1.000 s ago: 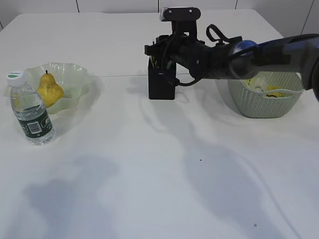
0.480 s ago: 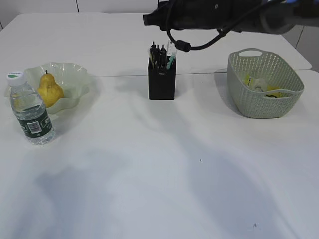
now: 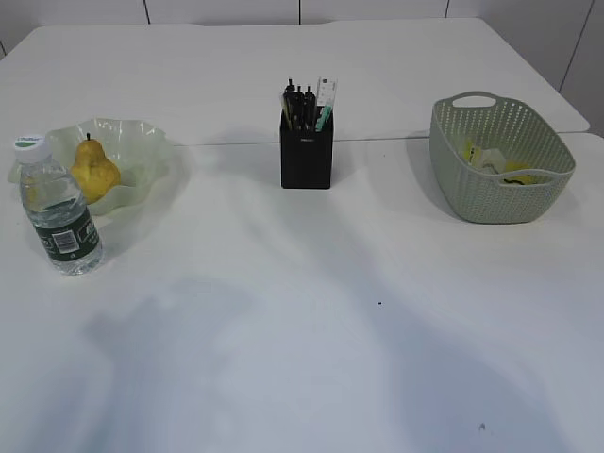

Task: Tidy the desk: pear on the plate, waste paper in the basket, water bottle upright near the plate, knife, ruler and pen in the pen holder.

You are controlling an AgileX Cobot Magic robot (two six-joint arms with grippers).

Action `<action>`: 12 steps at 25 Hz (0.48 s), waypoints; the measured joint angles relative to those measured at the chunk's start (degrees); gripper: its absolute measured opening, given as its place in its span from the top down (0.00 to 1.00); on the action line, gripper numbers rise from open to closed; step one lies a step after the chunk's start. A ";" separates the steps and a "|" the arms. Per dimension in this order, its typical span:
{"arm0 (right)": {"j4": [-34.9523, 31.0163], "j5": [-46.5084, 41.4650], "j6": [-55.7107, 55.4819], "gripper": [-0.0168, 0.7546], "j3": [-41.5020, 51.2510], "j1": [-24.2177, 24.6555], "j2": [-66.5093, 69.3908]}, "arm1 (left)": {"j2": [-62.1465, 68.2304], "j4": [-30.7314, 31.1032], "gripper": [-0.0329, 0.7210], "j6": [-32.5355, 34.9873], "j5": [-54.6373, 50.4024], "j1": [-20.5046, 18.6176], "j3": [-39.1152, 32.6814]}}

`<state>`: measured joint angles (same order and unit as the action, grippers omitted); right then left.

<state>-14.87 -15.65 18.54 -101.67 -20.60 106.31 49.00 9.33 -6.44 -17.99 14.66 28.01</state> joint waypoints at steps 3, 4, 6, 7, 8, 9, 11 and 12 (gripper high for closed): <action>-0.67 0.80 0.00 0.63 5.31 0.00 -5.76 | 0.00 0.00 0.64 0.00 0.84 0.00 0.00; -0.93 1.69 0.00 0.63 7.50 0.00 -7.67 | 0.00 0.00 0.64 0.00 1.04 0.00 0.00; -1.29 4.13 0.00 0.63 14.05 0.00 -12.66 | 0.00 0.00 0.64 0.00 1.78 0.00 0.00; -1.29 5.57 0.00 0.63 17.17 0.00 -15.33 | 0.00 0.00 0.64 0.00 2.15 0.00 0.00; -1.41 6.99 0.00 0.63 21.06 0.00 -17.57 | 0.00 0.05 0.64 0.00 2.45 0.00 0.00; -1.66 8.06 0.00 0.63 24.87 0.00 -20.33 | 0.00 0.14 0.64 0.00 2.72 0.00 0.00; -1.77 9.35 0.00 0.63 31.27 0.00 -25.43 | 0.00 0.14 0.64 0.00 2.87 0.00 0.00; -1.77 9.61 0.00 0.63 34.24 0.00 -28.25 | 0.00 0.14 0.64 0.00 2.94 0.00 0.00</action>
<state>-16.65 -6.04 18.54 -67.43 -20.60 78.05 49.00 9.46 -6.44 -15.04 14.66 28.01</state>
